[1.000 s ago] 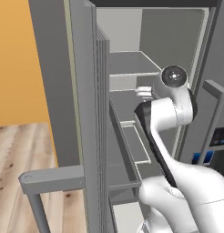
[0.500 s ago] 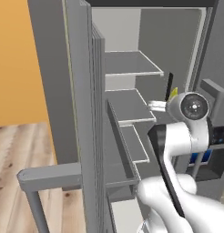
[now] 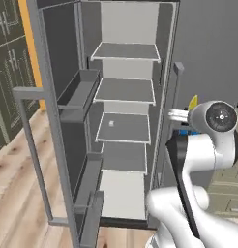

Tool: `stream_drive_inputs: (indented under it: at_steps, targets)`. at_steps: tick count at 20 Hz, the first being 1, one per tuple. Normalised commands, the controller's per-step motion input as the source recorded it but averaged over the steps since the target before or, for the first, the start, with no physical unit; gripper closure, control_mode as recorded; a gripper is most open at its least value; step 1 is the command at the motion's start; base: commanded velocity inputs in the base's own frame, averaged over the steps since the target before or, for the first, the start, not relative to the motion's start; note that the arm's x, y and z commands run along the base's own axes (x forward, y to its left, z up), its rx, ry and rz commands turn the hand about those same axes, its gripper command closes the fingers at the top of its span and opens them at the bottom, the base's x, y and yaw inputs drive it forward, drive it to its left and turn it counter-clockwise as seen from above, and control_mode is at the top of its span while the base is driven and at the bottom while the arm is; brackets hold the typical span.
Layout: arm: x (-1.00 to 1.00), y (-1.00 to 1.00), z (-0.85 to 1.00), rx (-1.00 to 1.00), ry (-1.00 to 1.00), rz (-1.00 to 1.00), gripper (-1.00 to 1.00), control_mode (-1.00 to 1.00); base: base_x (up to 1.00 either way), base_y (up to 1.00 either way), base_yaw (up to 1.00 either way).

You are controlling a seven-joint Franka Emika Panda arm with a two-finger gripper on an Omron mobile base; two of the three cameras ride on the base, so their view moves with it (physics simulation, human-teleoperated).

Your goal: Take the lemon wedge from the fridge and place it on the plate with fish on the dining counter.

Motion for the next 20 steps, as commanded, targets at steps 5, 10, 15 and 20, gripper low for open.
stream_drive_inputs:
  at_steps: [5,10,15,20]
  targets:
    - [0.00,0.00,0.00,0.00,0.00,0.00,1.00,1.00,-0.29,0.00,0.90]
    - [0.00,0.00,0.00,0.00,0.00,0.00,1.00,1.00,-0.11,0.00,0.96]
    - [0.00,0.00,0.00,0.00,0.00,0.00,1.00,1.00,-0.10,0.00,0.94]
    - [0.00,0.00,0.00,0.00,0.00,0.00,1.00,1.00,-0.15,0.00,0.90]
